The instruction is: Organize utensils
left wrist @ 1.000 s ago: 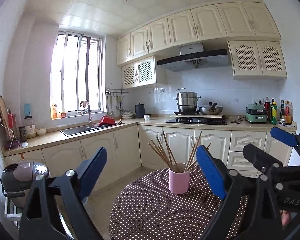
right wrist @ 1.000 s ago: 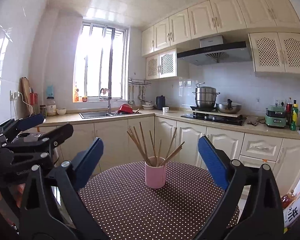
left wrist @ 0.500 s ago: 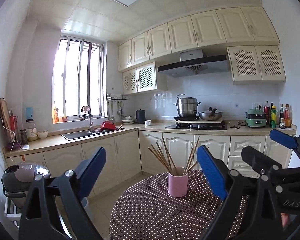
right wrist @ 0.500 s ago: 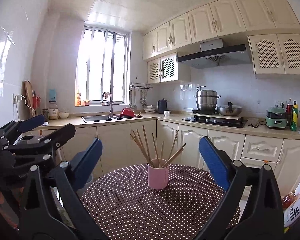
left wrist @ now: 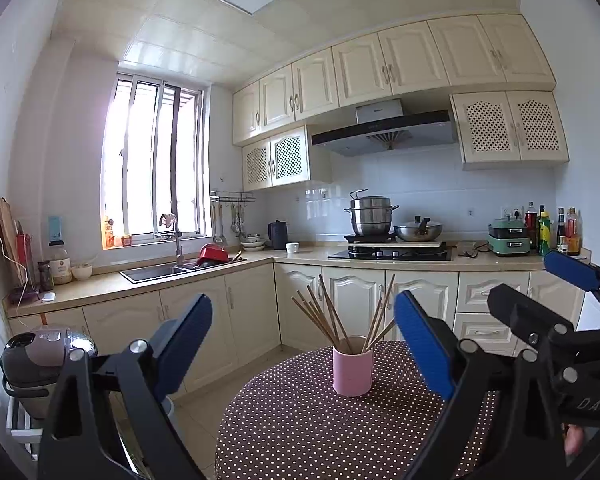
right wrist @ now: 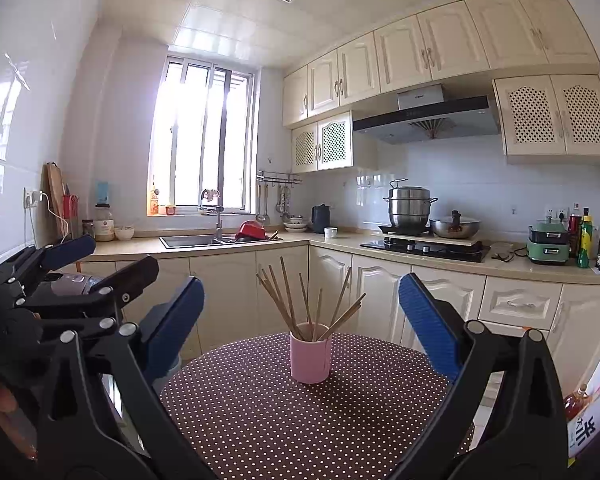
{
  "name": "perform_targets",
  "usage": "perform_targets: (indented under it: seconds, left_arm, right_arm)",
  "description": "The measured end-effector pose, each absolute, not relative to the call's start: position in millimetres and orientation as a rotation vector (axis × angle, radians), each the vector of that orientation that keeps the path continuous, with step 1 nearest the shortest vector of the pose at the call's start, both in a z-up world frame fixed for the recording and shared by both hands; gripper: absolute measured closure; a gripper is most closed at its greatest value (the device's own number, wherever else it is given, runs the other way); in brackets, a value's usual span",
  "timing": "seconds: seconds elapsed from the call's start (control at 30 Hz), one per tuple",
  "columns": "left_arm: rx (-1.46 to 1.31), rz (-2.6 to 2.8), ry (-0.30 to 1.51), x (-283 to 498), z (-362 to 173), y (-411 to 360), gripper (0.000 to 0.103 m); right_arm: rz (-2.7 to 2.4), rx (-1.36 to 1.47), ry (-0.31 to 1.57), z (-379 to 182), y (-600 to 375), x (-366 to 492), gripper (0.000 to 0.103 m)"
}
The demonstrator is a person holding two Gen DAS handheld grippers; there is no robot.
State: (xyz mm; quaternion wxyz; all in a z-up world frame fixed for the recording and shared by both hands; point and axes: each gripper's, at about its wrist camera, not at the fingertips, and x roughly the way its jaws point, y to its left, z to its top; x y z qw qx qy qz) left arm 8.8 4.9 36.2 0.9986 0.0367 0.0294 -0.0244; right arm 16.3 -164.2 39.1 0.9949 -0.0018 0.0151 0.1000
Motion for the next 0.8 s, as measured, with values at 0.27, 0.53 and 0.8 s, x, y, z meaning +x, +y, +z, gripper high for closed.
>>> perform_targets:
  seconds: [0.27, 0.53, 0.8]
  left_arm:
    - [0.079, -0.045, 0.067, 13.1, 33.0, 6.8, 0.012]
    - [0.081, -0.046, 0.070, 16.2, 32.9, 8.1, 0.012]
    - [0.081, -0.046, 0.074, 18.0, 32.6, 8.4, 0.012]
  right_arm:
    - [0.202, 0.000, 0.041, 37.9, -162.6, 20.7, 0.007]
    - [0.203, 0.005, 0.045, 37.4, -162.4, 21.1, 0.007]
    - [0.203, 0.005, 0.048, 37.8, -162.1, 21.9, 0.007]
